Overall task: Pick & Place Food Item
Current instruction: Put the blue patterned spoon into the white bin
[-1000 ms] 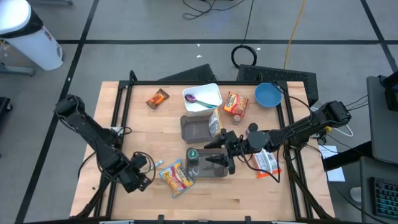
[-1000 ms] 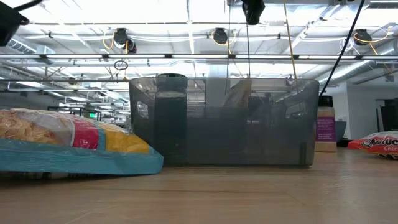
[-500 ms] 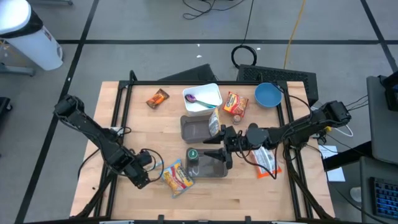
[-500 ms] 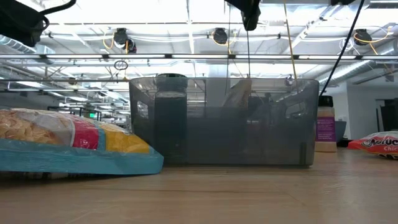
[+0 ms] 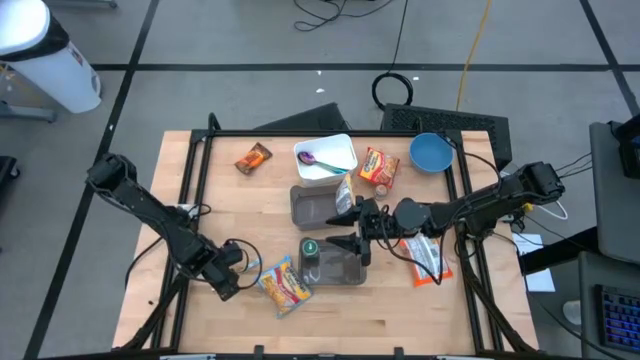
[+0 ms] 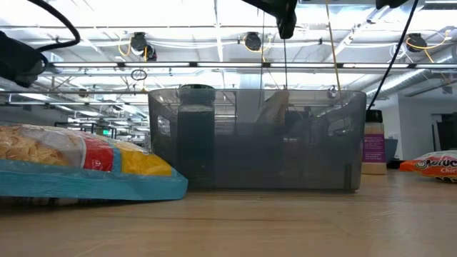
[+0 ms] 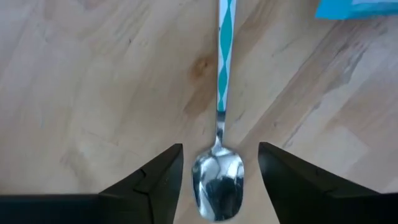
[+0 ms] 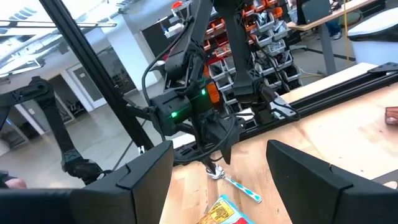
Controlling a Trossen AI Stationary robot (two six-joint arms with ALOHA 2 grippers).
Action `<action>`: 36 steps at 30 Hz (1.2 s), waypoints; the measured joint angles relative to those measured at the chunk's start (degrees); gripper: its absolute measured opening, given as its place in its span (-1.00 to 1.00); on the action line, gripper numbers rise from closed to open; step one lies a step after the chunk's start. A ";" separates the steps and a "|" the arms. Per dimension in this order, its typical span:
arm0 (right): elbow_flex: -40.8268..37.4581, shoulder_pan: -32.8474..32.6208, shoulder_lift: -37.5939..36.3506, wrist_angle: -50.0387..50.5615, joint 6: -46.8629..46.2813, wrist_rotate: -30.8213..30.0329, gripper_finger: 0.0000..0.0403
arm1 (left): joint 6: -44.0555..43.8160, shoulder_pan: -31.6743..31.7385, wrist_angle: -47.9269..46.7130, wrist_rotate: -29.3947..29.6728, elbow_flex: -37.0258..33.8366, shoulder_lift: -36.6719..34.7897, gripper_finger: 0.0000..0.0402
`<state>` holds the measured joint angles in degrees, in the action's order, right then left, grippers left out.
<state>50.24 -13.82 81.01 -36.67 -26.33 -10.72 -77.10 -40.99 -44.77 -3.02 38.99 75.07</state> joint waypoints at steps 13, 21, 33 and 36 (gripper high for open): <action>0.00 0.00 0.00 0.00 -0.02 -1.66 0.26 | 0.46 0.02 8.65 0.00 -5.44 0.02 -0.17; 0.00 0.10 0.02 0.00 0.21 -3.17 0.26 | 0.52 0.03 9.00 1.04 -6.28 0.02 -0.29; 0.00 0.79 0.02 0.02 0.40 -3.08 0.26 | 2.30 0.04 9.05 1.39 -6.28 0.02 -0.31; 0.00 0.79 0.02 0.00 0.42 -3.13 0.26 | 2.43 0.04 9.05 1.41 -6.28 0.02 -0.29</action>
<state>50.24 -13.04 81.03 -36.67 -25.91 -13.85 -74.67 -40.95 -35.73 -1.62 32.71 75.09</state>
